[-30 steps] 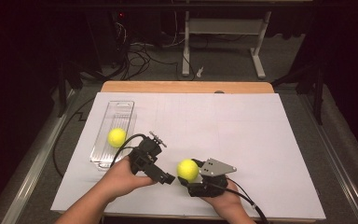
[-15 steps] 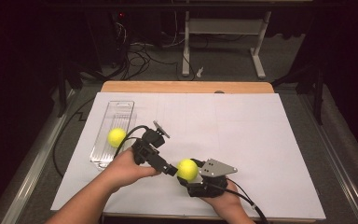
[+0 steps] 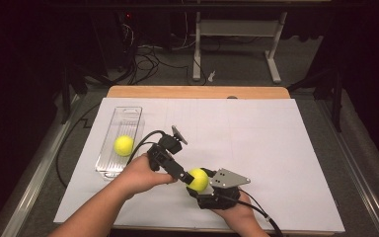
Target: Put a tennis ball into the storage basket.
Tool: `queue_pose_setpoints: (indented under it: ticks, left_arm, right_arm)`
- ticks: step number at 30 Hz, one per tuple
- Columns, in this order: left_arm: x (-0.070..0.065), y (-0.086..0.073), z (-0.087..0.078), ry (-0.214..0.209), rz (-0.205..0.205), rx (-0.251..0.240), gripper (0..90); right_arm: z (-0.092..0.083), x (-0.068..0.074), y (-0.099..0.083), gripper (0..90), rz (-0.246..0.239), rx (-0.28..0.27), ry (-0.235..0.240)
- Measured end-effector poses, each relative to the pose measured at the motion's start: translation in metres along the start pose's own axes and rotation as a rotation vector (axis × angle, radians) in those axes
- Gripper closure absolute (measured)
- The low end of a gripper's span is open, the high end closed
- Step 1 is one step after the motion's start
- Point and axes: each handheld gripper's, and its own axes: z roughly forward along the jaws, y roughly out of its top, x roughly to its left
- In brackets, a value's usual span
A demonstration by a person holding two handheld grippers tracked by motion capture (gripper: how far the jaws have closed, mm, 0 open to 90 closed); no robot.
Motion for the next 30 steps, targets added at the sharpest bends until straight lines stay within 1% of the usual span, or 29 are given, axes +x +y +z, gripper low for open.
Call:
queue_pose_setpoints:
  ticks: [4, 7, 10, 14, 19, 22, 30]
  left_arm:
    - [-0.002, 0.004, 0.002, -0.013, 0.005, -0.012, 1.3]
    - [-0.003, 0.006, 0.004, -0.012, 0.011, -0.005, 1.3]
    - [-0.004, 0.009, 0.006, -0.017, 0.002, -0.001, 1.3]
    - [-0.006, 0.013, 0.01, -0.013, 0.012, 0.01, 1.1]
    - [-0.008, 0.016, 0.014, -0.012, 0.014, 0.025, 0.7]
    - [-0.007, 0.018, 0.017, -0.005, 0.007, 0.027, 0.7]
    - [-0.008, 0.021, 0.023, -0.019, -0.002, 0.034, 0.7]
  right_arm:
    - [0.0, 0.0, 0.0, 27.5, 0.004, -0.004, 0.0]
    - [-0.001, 0.0, 0.001, 27.5, 0.002, -0.007, 0.0]
    - [-0.001, 0.0, 0.001, 27.5, 0.001, -0.009, -0.001]
    - [-0.001, 0.0, 0.002, 27.5, 0.0, -0.014, -0.002]
    - [-0.003, 0.0, 0.003, 27.5, -0.001, -0.021, -0.004]
    - [-0.003, -0.001, 0.003, 27.5, -0.001, -0.023, -0.006]
    - [-0.004, -0.001, 0.003, 27.5, 0.003, -0.029, -0.005]
